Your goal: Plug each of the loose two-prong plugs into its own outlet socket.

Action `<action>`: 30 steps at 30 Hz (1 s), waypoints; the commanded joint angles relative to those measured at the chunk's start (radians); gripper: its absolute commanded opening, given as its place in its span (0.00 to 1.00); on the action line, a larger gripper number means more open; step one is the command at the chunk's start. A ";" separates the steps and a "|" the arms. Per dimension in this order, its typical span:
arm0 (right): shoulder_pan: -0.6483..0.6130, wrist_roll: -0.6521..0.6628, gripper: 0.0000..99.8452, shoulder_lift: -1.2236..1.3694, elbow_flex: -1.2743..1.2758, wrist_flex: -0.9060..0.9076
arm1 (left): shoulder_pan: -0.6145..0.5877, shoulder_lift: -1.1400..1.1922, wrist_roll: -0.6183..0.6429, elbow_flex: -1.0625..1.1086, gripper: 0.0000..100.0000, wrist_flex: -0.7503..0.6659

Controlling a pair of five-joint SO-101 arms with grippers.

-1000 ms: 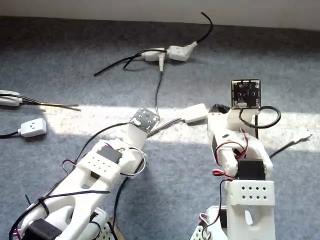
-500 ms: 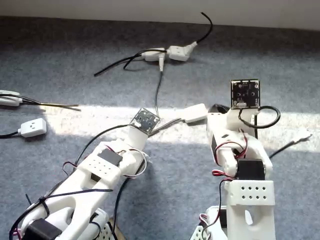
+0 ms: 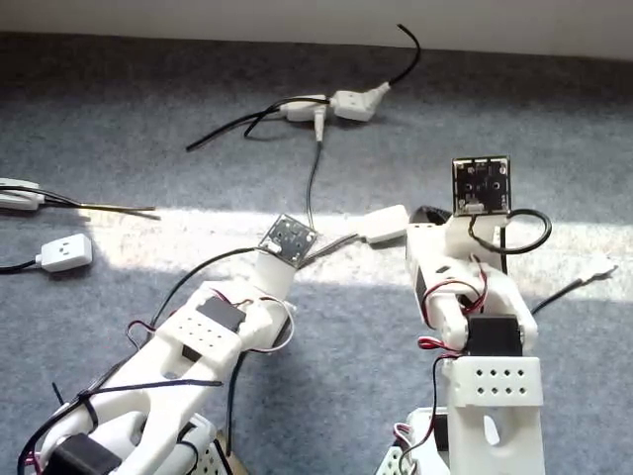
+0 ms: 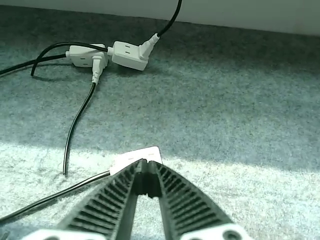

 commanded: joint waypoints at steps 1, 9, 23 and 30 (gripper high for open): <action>-0.007 0.011 0.01 -0.004 -0.005 -0.007 | 0.001 0.004 -0.064 0.001 0.11 -0.009; -0.007 0.011 0.01 -0.004 -0.005 -0.007 | -0.081 0.001 -0.069 -0.001 0.14 0.003; -0.007 0.011 0.01 -0.004 -0.005 -0.008 | -0.151 -0.013 0.106 -0.001 0.14 -0.034; -0.007 0.011 0.01 -0.004 -0.005 -0.008 | -0.153 -0.007 0.193 0.001 0.14 -0.052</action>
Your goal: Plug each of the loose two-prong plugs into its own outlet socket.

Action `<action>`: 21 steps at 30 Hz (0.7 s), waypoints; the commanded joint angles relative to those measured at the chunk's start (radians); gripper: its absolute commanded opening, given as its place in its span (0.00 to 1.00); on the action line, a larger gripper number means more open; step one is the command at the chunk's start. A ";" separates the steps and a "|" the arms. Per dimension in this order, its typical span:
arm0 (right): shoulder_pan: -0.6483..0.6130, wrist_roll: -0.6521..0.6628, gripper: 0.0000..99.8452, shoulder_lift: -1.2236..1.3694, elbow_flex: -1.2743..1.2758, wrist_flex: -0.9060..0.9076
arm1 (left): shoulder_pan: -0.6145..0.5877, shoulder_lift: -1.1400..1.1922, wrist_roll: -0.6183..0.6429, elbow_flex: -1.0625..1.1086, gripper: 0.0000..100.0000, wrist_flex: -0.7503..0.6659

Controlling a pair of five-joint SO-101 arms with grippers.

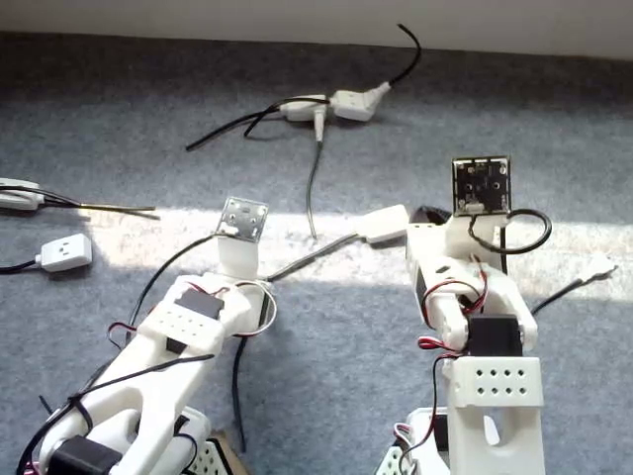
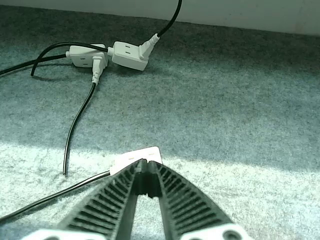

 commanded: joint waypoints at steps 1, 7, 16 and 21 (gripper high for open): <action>-0.007 0.011 0.01 -0.004 -0.005 -0.008 | -0.007 -0.004 0.023 -0.002 0.14 -0.017; -0.007 0.011 0.01 -0.001 -0.005 -0.008 | 0.018 -0.010 0.021 0.077 0.14 -0.095; -0.007 0.011 0.01 -0.004 0.012 -0.008 | 0.019 -0.004 0.026 0.015 0.14 -0.114; -0.007 0.011 0.01 -0.004 0.015 -0.010 | 0.021 -0.004 0.054 0.021 0.14 -0.118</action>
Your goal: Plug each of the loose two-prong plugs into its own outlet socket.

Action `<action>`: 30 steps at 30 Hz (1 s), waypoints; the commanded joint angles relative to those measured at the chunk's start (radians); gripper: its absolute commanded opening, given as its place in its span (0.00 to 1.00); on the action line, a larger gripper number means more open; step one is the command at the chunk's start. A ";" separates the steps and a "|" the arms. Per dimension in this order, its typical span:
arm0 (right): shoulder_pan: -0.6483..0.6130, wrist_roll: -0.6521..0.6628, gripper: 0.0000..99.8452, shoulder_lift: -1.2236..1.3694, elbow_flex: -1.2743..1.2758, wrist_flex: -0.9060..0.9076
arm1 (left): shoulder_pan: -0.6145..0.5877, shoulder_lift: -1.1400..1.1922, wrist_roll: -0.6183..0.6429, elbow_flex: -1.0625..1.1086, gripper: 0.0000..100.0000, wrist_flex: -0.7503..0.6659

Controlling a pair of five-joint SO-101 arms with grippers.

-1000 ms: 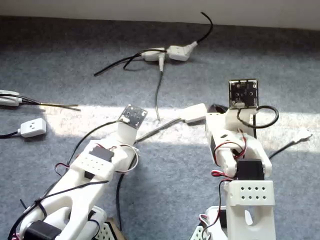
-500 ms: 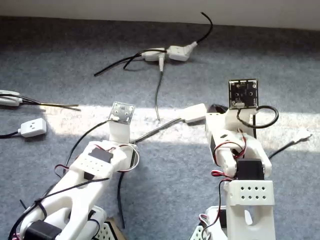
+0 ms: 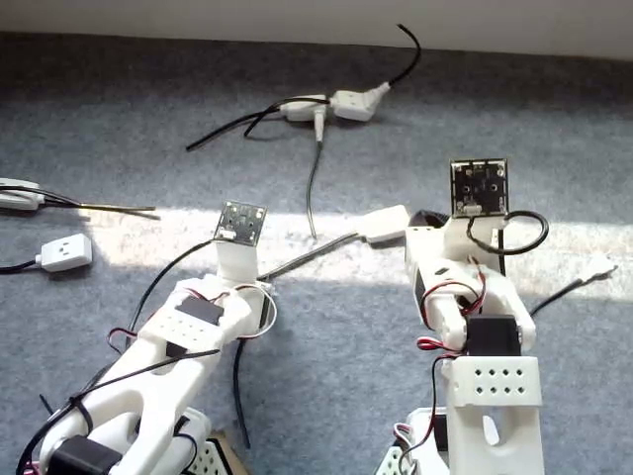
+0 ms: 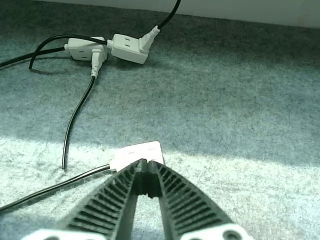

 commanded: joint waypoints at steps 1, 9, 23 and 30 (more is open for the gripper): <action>-0.007 0.011 0.01 -0.004 -0.007 -0.010 | 0.016 -0.004 0.064 -0.025 0.14 -0.020; -0.008 0.009 0.01 -0.004 -0.007 -0.010 | 0.002 -0.002 0.091 -0.019 0.14 -0.021; -0.010 0.009 0.01 -0.001 -0.007 -0.012 | -0.183 -0.004 0.091 0.008 0.14 -0.032; -0.010 0.009 0.01 -0.001 -0.005 -0.012 | -0.174 -0.002 0.087 0.027 0.14 -0.089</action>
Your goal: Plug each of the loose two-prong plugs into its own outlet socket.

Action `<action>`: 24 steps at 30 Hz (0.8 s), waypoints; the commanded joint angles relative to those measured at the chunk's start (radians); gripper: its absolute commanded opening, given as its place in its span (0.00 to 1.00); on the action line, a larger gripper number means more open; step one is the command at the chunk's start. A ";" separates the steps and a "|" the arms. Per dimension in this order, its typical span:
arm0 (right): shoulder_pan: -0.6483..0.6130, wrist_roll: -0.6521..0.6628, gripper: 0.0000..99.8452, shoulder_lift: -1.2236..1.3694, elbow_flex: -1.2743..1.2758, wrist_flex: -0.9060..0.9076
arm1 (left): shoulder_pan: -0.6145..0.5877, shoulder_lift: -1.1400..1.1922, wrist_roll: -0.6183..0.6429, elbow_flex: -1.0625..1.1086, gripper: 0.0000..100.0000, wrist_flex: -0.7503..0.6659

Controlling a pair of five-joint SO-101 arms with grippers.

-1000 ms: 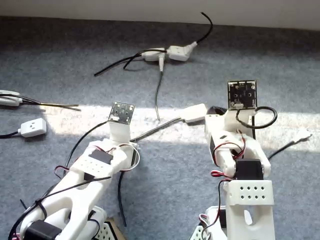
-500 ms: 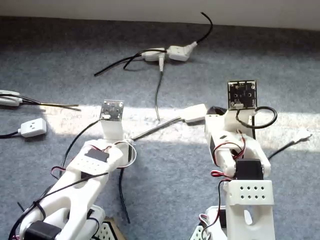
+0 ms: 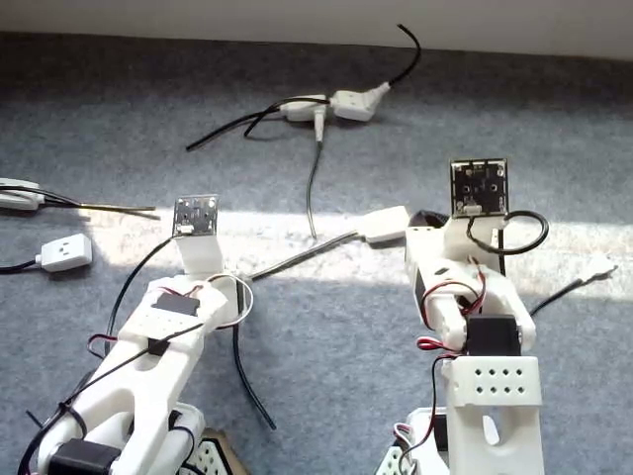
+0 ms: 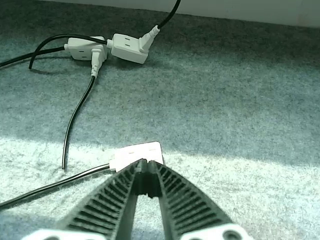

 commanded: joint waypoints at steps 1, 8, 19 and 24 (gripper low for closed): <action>-0.010 0.009 0.01 -0.002 -0.005 -0.012 | 0.004 -0.002 0.000 0.027 0.14 -0.089; -0.010 0.009 0.01 0.001 -0.005 -0.012 | 0.028 -0.001 0.000 0.051 0.14 -0.133; -0.010 0.009 0.01 0.002 -0.005 -0.012 | 0.027 0.369 0.000 -0.305 0.01 0.120; -0.010 0.009 0.01 0.001 -0.005 -0.012 | 0.025 0.421 0.000 -0.354 0.02 0.172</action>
